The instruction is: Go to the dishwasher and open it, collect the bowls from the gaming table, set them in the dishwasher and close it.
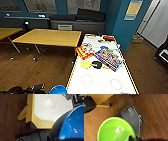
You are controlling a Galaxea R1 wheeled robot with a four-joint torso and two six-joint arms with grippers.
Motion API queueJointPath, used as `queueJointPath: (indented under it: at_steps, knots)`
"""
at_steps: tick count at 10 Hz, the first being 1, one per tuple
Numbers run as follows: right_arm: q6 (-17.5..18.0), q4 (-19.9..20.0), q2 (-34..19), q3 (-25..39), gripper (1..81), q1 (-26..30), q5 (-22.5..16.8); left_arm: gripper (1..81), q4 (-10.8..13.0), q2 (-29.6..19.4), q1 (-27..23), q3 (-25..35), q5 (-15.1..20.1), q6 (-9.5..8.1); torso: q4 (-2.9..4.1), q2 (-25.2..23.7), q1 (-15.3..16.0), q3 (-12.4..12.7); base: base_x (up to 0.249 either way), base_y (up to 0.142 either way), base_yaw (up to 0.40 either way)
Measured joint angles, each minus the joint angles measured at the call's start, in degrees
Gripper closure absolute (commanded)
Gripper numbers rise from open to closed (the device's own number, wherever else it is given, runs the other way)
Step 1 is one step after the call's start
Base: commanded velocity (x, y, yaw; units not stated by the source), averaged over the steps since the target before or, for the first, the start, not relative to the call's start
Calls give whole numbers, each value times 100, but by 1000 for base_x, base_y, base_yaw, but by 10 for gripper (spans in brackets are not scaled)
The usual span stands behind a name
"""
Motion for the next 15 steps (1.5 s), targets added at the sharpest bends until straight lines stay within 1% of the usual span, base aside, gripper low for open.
queueJointPath:
  at_steps: [1, 2, 3, 4, 5, 7, 10, 11, 12, 14, 15]
  knots:
    - [-2, -5, 89, -137, 811, -35, -7, 811, 236, -180, 560, 69, -252, -2, 0, -2, 0, 162, 0, 0, 0]
    - [-2, -5, 161, -226, 811, -50, -10, 811, 462, -243, 1146, 37, -443, -6, 0, -2, -2, 321, 0, 0, 0]
    - [0, -13, 238, -284, 811, -50, -11, 811, 661, -179, 1642, -99, -694, -13, 0, -4, -4, 474, 0, 0, 0]
    - [-2, -24, 288, -324, 811, -63, -10, 811, 853, -65, 2050, -330, -914, -15, 0, -4, -6, 603, 0, 0, 0]
    - [-2, -41, 362, -363, 811, -83, -24, 811, 1058, 137, 2389, -719, -1093, -13, 0, -6, -11, 719, 0, 0, 0]
    - [-2, -72, 455, -512, 811, -111, -33, 811, 1331, 689, 2804, -1524, -1362, 13, 0, -11, -17, 773, 0, 0, 0]
    - [-2, -201, 742, -783, 811, -111, -30, 811, 1529, 1513, 3484, -2577, -1688, 99, 0, -13, -17, 767, 0, 0, 0]
    - [-2, -250, 907, -962, 811, -143, -30, 811, 1563, 1714, 3707, -2896, -1819, 118, 0, -13, -17, 769, 0, 0, 0]
    - [-2, -297, 1075, -1172, 811, -185, -40, 811, 1587, 1918, 3945, -3231, -1996, 199, 0, -13, -17, 769, 0, 0, 0]
    - [-2, -418, 1467, -1568, 811, -293, -30, 811, 1612, 2304, 4367, -3829, -2332, 221, 0, -13, -19, 769, 0, 0, 0]
    - [0, -503, 1648, -1655, 811, -372, -29, 811, 1618, 2480, 4531, -4140, -2536, 226, 0, -13, -19, 769, 0, 0, 0]
